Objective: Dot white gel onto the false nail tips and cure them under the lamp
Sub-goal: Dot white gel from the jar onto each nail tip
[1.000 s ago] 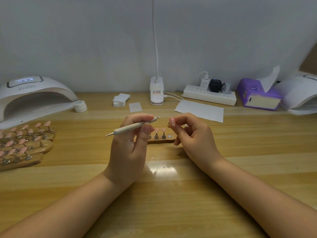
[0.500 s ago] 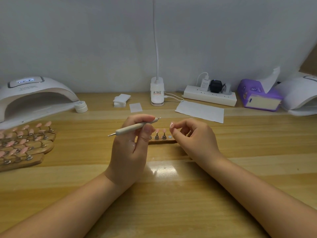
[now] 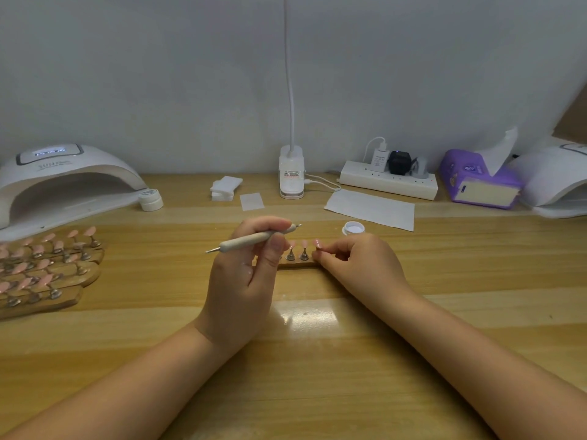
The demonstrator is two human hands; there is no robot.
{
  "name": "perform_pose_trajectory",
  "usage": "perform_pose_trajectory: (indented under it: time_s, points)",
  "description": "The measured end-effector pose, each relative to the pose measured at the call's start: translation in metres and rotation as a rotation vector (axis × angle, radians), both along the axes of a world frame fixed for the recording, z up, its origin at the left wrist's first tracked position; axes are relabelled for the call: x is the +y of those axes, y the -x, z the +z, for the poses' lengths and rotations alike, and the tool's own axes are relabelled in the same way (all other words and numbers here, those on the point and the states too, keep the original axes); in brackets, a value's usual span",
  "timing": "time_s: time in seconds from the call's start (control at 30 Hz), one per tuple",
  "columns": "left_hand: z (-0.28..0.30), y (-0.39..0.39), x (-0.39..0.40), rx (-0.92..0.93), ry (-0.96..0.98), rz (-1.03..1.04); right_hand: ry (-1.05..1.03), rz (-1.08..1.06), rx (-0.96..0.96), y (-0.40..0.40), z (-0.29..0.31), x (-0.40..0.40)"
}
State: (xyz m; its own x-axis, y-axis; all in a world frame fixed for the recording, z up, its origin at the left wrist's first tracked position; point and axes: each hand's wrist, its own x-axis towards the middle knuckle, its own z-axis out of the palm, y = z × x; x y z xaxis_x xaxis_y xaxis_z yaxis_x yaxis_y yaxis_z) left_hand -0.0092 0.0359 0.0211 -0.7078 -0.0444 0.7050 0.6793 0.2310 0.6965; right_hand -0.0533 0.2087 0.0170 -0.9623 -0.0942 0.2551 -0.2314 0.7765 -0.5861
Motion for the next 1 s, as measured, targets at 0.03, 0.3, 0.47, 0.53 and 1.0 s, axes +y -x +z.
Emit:
perform_pose_trajectory:
  time_s: [0.03,0.3,0.47,0.53,1.0]
  points:
    - [0.0,0.0,0.0,-0.001,0.001,-0.007,-0.025,0.01,0.003,-0.001,0.001,0.0]
    - [0.0,-0.001,0.001,0.001,-0.033,-0.053,0.034,-0.149,0.268,0.004,0.015,0.021]
    - [0.0,-0.001,0.001,-0.001,-0.021,-0.049,-0.026,-0.234,0.008,0.017,0.003,0.033]
    - [0.0,-0.001,0.0,-0.008,-0.014,-0.044,-0.007,-0.216,-0.046,0.023,-0.003,0.035]
    - [0.012,-0.006,0.003,-0.001,-0.028,-0.02,0.154,-0.021,0.348,0.013,0.005,0.022]
